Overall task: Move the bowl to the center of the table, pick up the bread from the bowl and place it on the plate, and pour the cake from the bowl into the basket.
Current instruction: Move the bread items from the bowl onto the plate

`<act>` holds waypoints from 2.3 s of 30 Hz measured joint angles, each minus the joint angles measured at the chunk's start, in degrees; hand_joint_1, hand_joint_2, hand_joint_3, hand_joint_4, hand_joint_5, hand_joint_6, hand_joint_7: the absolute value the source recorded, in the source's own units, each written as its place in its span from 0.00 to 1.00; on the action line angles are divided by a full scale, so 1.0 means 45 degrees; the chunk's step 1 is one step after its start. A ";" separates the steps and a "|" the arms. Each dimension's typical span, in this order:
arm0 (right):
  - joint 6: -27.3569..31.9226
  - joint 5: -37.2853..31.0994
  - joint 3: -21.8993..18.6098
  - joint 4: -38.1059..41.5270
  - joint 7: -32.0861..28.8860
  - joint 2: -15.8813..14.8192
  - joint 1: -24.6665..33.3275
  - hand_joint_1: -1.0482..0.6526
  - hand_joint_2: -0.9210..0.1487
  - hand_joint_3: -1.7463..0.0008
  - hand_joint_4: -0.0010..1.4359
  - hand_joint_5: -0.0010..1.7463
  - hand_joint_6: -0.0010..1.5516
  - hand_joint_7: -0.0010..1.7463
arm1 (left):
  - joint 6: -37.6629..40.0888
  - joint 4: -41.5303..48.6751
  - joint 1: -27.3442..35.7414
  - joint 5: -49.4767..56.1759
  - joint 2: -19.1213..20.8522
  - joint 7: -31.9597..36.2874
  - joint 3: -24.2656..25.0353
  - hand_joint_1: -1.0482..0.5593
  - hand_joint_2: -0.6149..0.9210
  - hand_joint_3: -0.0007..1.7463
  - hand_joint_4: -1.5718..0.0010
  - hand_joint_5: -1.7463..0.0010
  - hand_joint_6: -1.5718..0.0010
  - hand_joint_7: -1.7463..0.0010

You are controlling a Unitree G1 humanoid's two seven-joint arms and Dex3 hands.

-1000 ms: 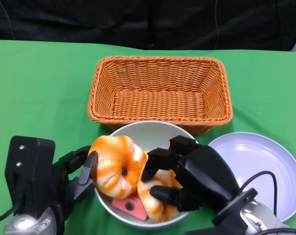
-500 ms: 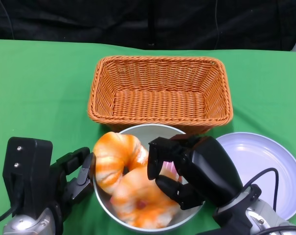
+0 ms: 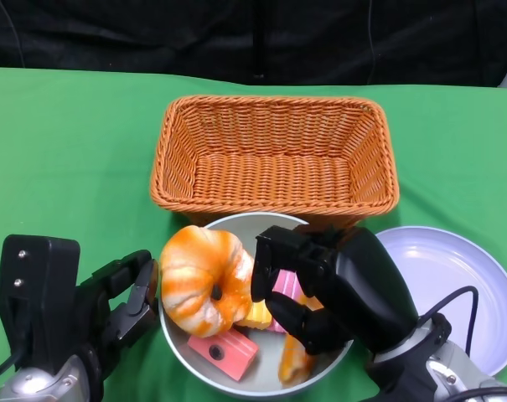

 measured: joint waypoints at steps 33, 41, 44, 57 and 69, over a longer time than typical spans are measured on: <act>0.1787 0.2659 -0.1639 -0.3528 0.5591 -0.1412 0.1106 0.45 0.27 0.61 0.46 0.71 0.50 0.34 | 0.0114 -0.0438 0.0375 -0.0235 0.0201 -0.0346 -0.0123 0.22 1.00 0.39 1.00 0.61 0.82 0.99; 0.2281 0.2759 -0.1660 -0.4882 1.0050 -0.4177 -0.0035 0.32 0.02 0.96 0.20 0.43 0.31 0.11 | 0.0115 -0.0465 0.0376 -0.0385 0.0249 -0.0420 -0.0143 0.22 1.00 0.39 1.00 0.60 0.81 0.99; 0.2372 0.2760 -0.1638 -0.5115 1.0660 -0.4380 -0.0200 0.29 0.03 0.98 0.18 0.42 0.30 0.09 | 0.0115 -0.0465 0.0376 -0.0453 0.0245 -0.0420 -0.0149 0.22 1.00 0.39 1.00 0.61 0.81 0.99; 0.2077 0.2097 -0.1236 -0.5199 1.1161 -0.4430 -0.0348 0.29 0.04 1.00 0.15 0.41 0.28 0.06 | 0.0123 -0.0463 0.0372 -0.0467 0.0239 -0.0413 -0.0146 0.22 1.00 0.39 1.00 0.61 0.81 0.99; 0.1541 0.0478 -0.0441 -0.3564 1.0201 -0.4077 -0.0904 0.34 0.01 0.99 0.19 0.44 0.33 0.07 | 0.0141 -0.0472 0.0369 -0.0494 0.0183 -0.0410 -0.0116 0.22 1.00 0.39 1.00 0.60 0.80 0.99</act>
